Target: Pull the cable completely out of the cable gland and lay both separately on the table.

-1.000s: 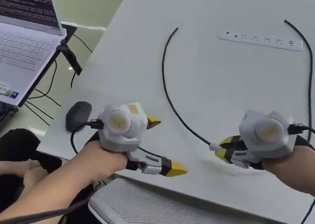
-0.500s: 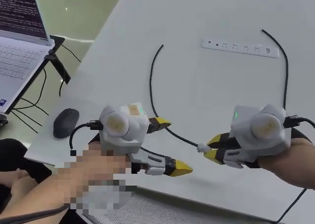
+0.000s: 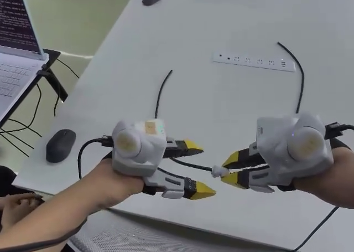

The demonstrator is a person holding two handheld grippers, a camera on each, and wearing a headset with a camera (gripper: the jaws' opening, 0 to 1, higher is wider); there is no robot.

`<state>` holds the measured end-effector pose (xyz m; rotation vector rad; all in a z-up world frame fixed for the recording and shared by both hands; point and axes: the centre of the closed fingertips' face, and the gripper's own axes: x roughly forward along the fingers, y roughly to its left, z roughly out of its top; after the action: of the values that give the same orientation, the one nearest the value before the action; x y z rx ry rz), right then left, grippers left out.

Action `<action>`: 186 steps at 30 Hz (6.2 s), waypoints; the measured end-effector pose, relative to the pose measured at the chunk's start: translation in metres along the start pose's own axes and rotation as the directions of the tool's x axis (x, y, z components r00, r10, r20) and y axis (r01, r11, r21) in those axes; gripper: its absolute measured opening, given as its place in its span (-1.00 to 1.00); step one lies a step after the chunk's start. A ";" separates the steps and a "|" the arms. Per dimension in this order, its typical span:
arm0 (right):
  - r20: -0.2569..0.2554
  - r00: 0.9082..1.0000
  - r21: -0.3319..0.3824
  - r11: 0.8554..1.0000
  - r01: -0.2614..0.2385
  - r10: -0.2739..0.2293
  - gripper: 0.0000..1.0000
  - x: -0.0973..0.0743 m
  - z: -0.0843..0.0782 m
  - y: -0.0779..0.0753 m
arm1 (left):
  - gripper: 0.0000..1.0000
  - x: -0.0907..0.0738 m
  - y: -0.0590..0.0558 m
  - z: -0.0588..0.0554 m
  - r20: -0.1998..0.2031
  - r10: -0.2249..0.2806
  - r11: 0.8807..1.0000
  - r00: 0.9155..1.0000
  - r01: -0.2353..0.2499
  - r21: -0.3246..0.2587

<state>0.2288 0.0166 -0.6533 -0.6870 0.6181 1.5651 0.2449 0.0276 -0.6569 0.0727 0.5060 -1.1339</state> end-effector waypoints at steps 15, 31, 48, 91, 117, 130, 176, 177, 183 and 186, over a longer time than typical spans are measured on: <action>0.047 0.999 -0.101 0.995 0.012 -0.007 -0.88 -0.008 0.000 -0.001 | -0.47 0.009 -0.010 0.008 0.024 -0.095 0.995 0.995 0.096 -0.009; 0.070 0.997 -0.139 0.990 0.025 -0.016 -0.87 -0.008 -0.002 0.004 | -0.67 0.010 -0.018 0.012 0.061 -0.128 0.992 0.990 0.129 -0.012; 0.125 0.992 -0.083 0.997 -0.004 0.014 -0.85 -0.006 -0.006 0.010 | -0.69 0.012 -0.027 0.010 0.028 -0.134 0.990 0.991 0.135 -0.037; 0.479 0.850 0.445 0.774 -0.451 0.220 -0.84 -0.027 0.008 -0.001 | -0.69 0.012 -0.017 0.023 0.005 -0.137 0.991 0.991 0.137 0.001; 0.528 0.832 0.529 0.702 -0.477 0.168 -0.78 -0.034 0.004 -0.008 | -0.70 0.014 -0.027 0.034 0.033 -0.155 0.987 0.987 0.156 -0.033; 0.536 0.813 0.526 0.663 -0.532 0.227 -0.82 -0.033 0.005 0.002 | -0.70 0.013 -0.030 0.035 0.021 -0.159 0.987 0.987 0.159 -0.021; 0.453 0.891 0.471 0.841 -0.267 0.030 -0.46 -0.040 0.000 0.002 | -0.69 0.008 -0.034 0.021 0.015 -0.168 0.983 0.986 0.169 -0.070; 0.469 0.883 0.488 0.821 -0.295 0.038 -0.49 -0.042 0.000 -0.001 | -0.69 0.008 -0.034 0.022 0.015 -0.167 0.984 0.986 0.168 -0.066; 0.517 0.851 0.582 0.692 -0.427 0.090 -0.53 -0.039 0.000 -0.007 | -0.69 0.007 -0.038 0.025 0.000 -0.163 0.987 0.987 0.163 -0.002; 0.499 0.853 0.612 0.636 -0.471 0.152 -0.51 -0.034 -0.006 0.002 | -0.69 0.008 -0.039 0.026 0.001 -0.163 0.986 0.987 0.163 0.016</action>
<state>0.2294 -0.0104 -0.6324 0.3794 0.9920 1.5437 0.2225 -0.0036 -0.6294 0.0444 0.5079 -1.2984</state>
